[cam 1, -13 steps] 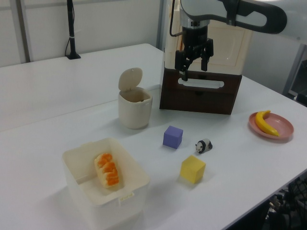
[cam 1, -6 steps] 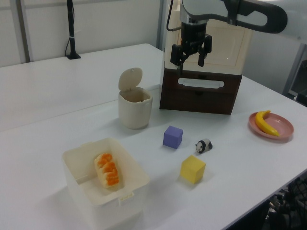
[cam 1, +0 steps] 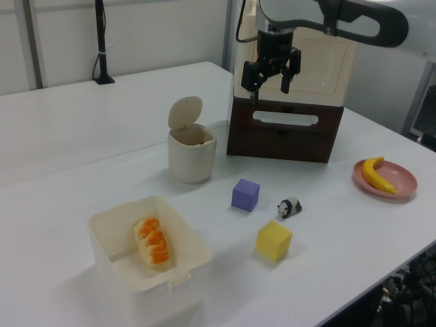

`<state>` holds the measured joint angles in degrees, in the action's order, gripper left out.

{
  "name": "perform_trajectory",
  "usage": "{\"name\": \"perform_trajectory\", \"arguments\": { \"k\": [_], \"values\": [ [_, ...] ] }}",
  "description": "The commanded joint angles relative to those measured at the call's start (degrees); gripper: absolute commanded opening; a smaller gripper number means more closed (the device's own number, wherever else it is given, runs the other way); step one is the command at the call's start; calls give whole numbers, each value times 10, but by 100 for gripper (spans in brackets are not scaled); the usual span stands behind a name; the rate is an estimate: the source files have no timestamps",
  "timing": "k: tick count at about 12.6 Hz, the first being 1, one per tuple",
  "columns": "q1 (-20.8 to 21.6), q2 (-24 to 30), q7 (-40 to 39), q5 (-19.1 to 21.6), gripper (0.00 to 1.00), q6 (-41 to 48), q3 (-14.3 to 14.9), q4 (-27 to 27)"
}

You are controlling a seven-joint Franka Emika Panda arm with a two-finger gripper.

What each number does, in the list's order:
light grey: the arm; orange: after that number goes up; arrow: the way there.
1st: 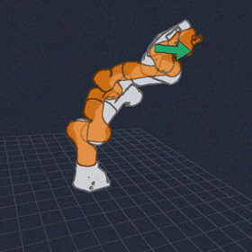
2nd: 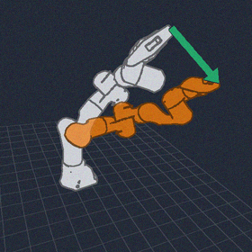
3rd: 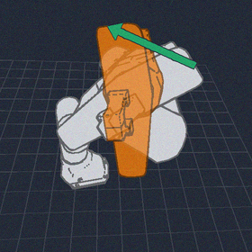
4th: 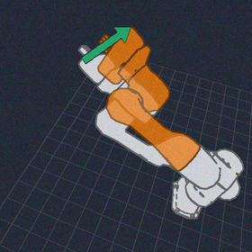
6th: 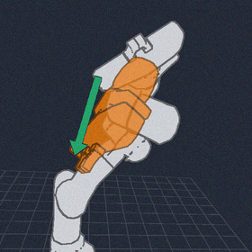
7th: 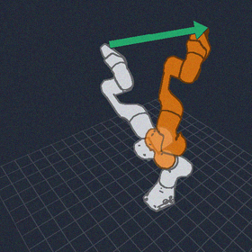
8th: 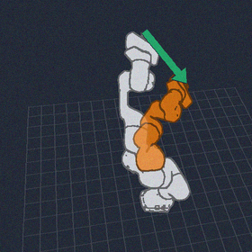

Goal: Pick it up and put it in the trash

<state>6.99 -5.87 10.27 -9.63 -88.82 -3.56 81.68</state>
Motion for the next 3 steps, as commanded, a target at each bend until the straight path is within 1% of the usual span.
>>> {"name": "perform_trajectory", "arguments": {
  "k": [1, 3],
  "values": [
    [5, 19, 5, 0, 100, -7, 7, 14],
    [1, 18, 5, 3, 100, -7, 7, 10]
  ]
}}
